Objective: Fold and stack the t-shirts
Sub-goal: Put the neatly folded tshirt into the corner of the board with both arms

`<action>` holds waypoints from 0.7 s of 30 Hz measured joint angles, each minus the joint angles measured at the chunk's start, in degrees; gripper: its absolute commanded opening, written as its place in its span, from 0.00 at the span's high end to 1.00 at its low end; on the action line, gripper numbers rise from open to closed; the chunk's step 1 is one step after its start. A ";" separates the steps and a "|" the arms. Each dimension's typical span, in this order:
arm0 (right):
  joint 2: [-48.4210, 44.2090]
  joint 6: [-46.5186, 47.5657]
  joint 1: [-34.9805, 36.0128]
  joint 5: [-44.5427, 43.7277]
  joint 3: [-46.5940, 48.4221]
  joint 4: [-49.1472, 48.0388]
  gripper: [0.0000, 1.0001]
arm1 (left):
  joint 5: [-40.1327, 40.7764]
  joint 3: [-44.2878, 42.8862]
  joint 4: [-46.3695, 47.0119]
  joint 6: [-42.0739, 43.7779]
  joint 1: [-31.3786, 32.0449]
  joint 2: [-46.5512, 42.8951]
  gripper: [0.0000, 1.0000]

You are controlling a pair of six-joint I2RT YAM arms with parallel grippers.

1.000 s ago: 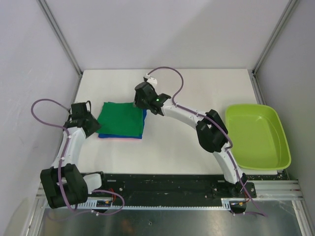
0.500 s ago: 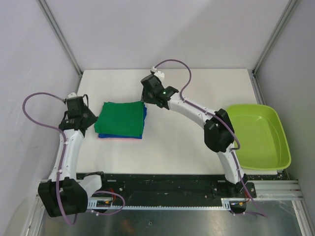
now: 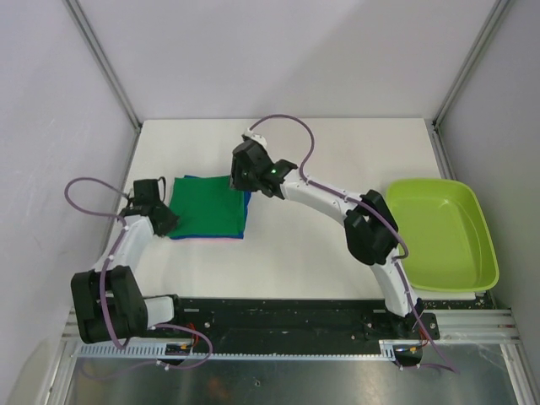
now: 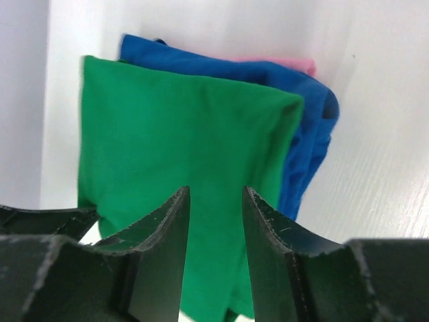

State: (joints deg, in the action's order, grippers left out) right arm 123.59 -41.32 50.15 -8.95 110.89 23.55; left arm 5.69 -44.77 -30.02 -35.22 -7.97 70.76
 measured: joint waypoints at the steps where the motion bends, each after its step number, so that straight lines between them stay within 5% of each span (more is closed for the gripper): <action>1: 0.46 -0.15 -0.28 0.70 -0.70 -0.33 0.59 | 0.15 1.44 0.15 -0.81 -0.31 0.33 0.94; 21: 3.56 -0.33 -2.89 3.69 -5.75 0.17 0.59 | -2.49 -1.42 -0.70 1.73 -0.85 -5.35 0.81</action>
State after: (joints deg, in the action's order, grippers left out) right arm 127.15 -41.65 47.27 -5.26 105.14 23.73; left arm 3.20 -46.19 -30.72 -33.50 -8.82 65.41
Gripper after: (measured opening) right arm 0.400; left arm 0.173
